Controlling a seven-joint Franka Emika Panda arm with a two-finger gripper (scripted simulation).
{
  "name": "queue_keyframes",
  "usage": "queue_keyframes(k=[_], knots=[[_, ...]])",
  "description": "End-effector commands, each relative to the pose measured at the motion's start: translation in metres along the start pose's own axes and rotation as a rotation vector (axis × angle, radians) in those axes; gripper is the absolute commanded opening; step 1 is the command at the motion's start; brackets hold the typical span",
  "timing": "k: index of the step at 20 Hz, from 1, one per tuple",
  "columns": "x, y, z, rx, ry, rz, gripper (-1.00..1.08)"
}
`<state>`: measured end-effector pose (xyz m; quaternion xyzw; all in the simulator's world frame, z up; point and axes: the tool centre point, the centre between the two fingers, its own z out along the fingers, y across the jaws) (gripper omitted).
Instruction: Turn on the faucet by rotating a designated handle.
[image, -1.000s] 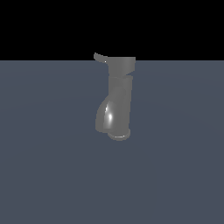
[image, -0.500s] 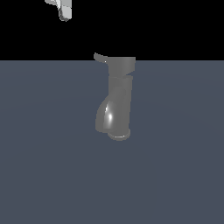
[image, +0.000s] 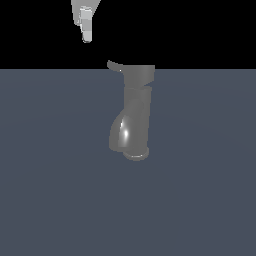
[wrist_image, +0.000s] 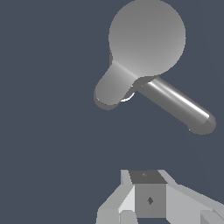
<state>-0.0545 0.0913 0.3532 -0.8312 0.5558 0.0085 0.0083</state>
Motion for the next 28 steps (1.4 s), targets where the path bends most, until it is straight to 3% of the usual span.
queue_keyframes(k=[1,17,28], knots=[[0.008,-0.01,0.006,0.001,0.002,0.061,-1.0],[0.07,-0.056,0.043,0.002,0.019,0.443,-1.0],[0.098,-0.066,0.056,0.002,0.025,0.585,-1.0]])
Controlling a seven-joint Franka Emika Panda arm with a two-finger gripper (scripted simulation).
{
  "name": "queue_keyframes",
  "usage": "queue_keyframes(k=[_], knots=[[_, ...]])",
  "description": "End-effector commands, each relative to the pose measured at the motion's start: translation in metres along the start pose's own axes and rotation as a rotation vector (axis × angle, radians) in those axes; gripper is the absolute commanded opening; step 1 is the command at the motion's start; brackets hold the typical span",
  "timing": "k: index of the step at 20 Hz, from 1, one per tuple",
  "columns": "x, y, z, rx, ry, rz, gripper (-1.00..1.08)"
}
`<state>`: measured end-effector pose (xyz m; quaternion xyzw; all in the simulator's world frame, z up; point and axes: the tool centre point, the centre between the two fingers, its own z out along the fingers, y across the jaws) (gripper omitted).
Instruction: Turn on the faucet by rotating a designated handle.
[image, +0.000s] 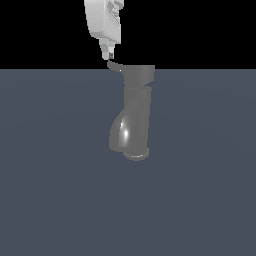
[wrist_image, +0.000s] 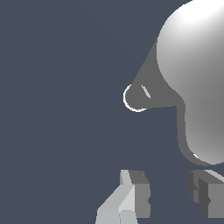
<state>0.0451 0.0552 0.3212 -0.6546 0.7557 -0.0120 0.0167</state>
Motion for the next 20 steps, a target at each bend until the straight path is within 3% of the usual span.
queue_keyframes(k=[1,14,20], knots=[[0.029,-0.002,0.026,-0.04,0.012,0.054,-1.0],[0.028,0.0,0.024,-0.04,0.01,0.043,-1.0],[0.022,0.018,0.024,-0.04,0.01,0.043,-1.0]])
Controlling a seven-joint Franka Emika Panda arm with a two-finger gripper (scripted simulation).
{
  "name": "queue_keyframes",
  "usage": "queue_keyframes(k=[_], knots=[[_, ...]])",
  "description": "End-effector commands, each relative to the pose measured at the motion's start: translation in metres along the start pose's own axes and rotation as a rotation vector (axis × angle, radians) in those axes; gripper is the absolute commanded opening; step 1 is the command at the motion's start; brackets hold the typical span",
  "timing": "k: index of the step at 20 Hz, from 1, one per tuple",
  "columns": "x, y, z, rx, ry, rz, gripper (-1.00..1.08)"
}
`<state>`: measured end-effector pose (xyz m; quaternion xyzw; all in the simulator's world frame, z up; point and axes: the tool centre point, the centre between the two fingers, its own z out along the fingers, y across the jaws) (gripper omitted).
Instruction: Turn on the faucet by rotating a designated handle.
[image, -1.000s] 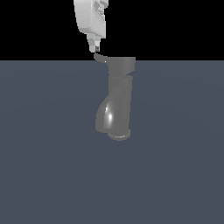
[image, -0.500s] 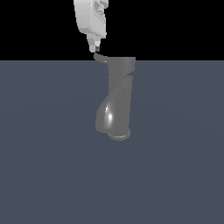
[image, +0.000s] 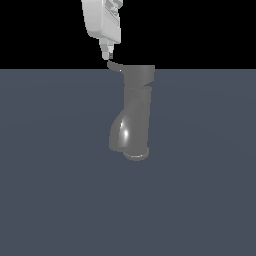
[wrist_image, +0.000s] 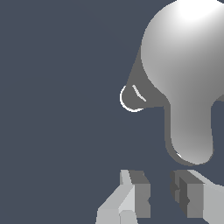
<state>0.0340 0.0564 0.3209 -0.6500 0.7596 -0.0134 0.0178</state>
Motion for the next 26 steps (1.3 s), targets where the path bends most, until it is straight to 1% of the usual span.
queue_keyframes(k=[1,13,14,15,26], knots=[[0.02,0.01,0.024,-0.043,0.01,0.031,-1.0],[0.008,0.049,0.022,-0.043,0.01,0.031,-1.0],[0.008,0.049,0.022,-0.043,0.01,0.031,-1.0],[0.01,0.042,0.022,-0.036,0.007,0.034,-1.0],[0.023,0.073,0.021,-0.039,0.008,0.033,-1.0]])
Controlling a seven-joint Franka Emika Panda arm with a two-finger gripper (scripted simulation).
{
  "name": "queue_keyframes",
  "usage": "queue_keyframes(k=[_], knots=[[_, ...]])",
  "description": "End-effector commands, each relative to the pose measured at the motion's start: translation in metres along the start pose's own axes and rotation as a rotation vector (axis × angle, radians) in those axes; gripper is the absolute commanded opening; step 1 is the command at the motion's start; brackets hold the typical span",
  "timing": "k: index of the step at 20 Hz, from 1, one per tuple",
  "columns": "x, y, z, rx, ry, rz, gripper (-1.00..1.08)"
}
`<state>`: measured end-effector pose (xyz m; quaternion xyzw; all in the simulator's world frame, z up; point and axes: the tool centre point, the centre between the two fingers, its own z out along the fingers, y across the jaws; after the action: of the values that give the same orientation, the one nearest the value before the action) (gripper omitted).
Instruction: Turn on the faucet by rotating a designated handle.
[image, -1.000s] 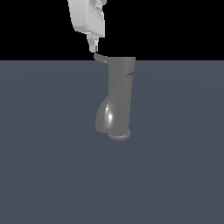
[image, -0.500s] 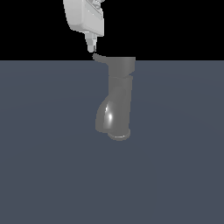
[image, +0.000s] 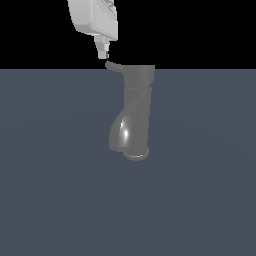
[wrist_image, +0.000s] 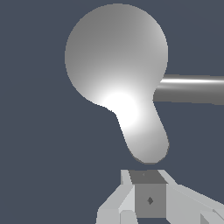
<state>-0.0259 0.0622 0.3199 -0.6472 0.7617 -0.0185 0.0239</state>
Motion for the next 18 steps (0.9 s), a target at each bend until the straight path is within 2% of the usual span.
queue_keyframes(k=[1,12,13,14,18], knots=[[0.021,0.016,0.022,-0.055,0.011,0.026,-1.0],[0.035,0.048,0.02,-0.059,0.013,0.024,-1.0],[0.035,0.048,0.02,-0.059,0.013,0.024,-1.0],[0.023,0.046,0.02,-0.057,0.01,0.006,-1.0],[0.042,0.051,0.02,-0.057,0.011,0.01,-1.0]])
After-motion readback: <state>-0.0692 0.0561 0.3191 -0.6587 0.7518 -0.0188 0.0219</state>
